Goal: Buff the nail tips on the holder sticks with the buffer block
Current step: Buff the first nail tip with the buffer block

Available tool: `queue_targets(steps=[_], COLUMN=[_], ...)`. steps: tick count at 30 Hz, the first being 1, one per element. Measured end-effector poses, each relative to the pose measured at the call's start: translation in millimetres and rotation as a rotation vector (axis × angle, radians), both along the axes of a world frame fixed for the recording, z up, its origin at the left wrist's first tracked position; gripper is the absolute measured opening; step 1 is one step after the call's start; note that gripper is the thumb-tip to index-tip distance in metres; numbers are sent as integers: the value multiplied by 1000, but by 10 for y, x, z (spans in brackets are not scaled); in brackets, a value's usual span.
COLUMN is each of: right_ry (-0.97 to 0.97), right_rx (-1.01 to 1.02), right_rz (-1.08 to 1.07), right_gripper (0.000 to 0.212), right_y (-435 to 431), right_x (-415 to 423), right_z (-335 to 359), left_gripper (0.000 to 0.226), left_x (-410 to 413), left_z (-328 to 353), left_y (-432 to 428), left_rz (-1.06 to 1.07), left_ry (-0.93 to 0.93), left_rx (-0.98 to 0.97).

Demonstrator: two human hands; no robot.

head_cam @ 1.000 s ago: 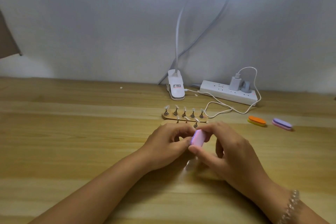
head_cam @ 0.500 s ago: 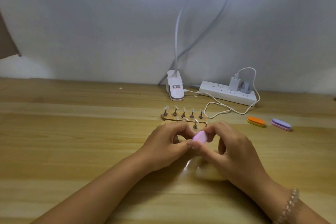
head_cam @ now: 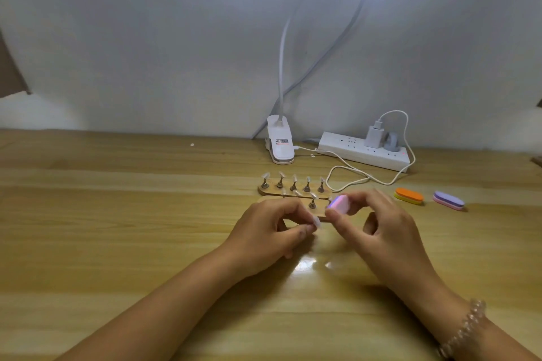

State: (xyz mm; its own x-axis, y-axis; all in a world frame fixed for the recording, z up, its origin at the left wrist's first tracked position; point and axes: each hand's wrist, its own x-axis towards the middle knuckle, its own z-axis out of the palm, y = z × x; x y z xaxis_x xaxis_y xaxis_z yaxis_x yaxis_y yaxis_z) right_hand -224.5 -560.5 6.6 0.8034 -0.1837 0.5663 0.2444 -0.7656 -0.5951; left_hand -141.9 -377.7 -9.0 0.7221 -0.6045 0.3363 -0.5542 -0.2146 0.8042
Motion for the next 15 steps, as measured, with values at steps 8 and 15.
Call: queue_targets(steps=[8, 15], right_ry=[106, 95], right_rx=[-161, -151], right_rz=[13, 33], right_gripper=[45, 38], right_y=[29, 37], right_x=[-4, -5], right_z=[-45, -34], left_gripper=[21, 14], left_x=[-10, -1], left_z=[36, 29], left_y=[10, 15], left_rz=[7, -9], left_ry=[-60, -13], left_rx=[69, 41])
